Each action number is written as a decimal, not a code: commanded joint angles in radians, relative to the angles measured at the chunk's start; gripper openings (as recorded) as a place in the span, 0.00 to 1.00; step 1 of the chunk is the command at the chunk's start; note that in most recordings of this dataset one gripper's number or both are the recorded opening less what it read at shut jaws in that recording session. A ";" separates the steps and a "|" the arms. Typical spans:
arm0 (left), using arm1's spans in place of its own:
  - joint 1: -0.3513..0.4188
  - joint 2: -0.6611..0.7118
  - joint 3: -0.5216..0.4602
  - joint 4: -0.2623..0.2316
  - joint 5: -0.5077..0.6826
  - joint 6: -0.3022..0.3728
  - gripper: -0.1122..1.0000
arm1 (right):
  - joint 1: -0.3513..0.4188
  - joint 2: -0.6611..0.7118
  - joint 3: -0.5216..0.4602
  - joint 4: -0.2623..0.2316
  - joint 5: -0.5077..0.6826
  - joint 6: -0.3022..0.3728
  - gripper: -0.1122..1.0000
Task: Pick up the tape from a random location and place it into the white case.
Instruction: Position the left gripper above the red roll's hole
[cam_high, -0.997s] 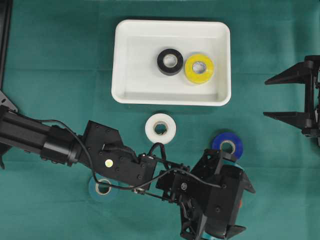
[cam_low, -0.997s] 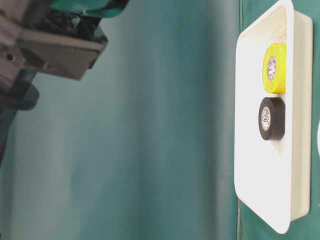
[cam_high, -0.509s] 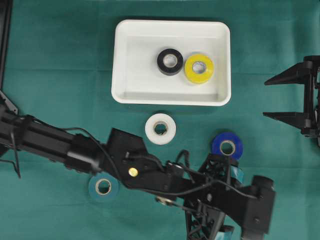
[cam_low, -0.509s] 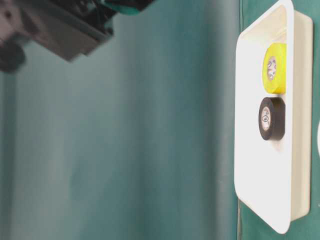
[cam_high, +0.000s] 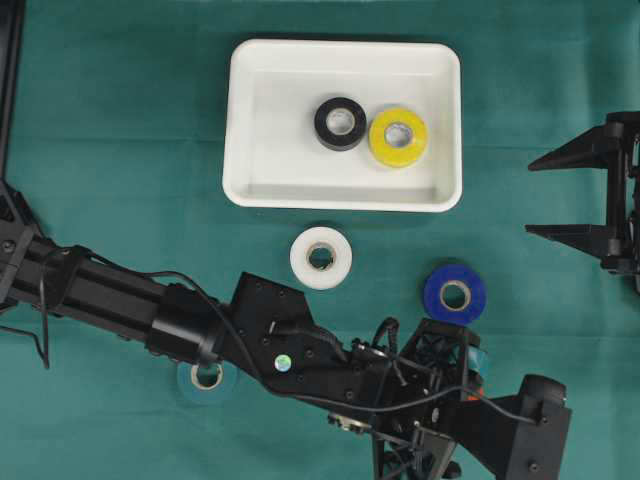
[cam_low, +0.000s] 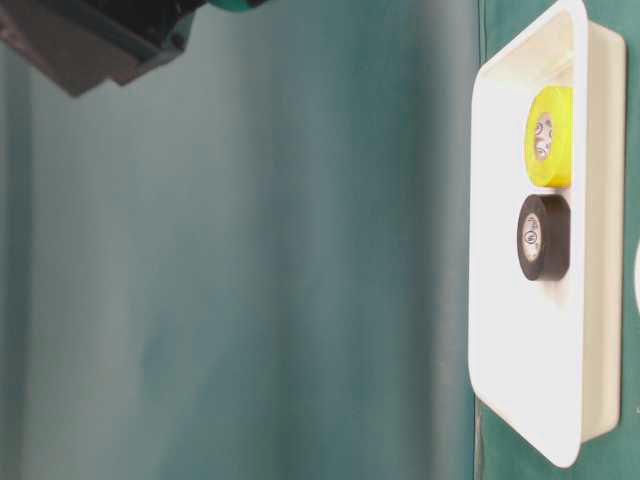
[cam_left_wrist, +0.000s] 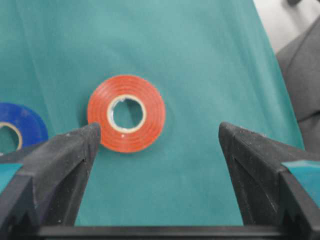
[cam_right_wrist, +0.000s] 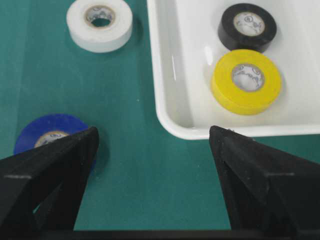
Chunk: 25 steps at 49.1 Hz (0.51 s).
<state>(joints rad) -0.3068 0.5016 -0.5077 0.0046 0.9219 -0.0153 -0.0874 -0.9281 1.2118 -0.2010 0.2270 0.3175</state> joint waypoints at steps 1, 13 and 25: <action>-0.003 -0.020 -0.023 0.003 -0.008 -0.002 0.94 | 0.000 0.008 -0.011 0.002 -0.003 0.000 0.86; -0.003 -0.020 -0.020 0.003 -0.008 -0.002 0.94 | 0.002 0.008 -0.011 0.002 -0.003 0.000 0.86; -0.003 -0.020 -0.015 0.002 -0.012 -0.002 0.94 | 0.000 0.009 -0.011 0.002 -0.003 0.000 0.86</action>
<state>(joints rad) -0.3068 0.5016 -0.5077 0.0046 0.9189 -0.0153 -0.0874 -0.9265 1.2118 -0.2010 0.2286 0.3175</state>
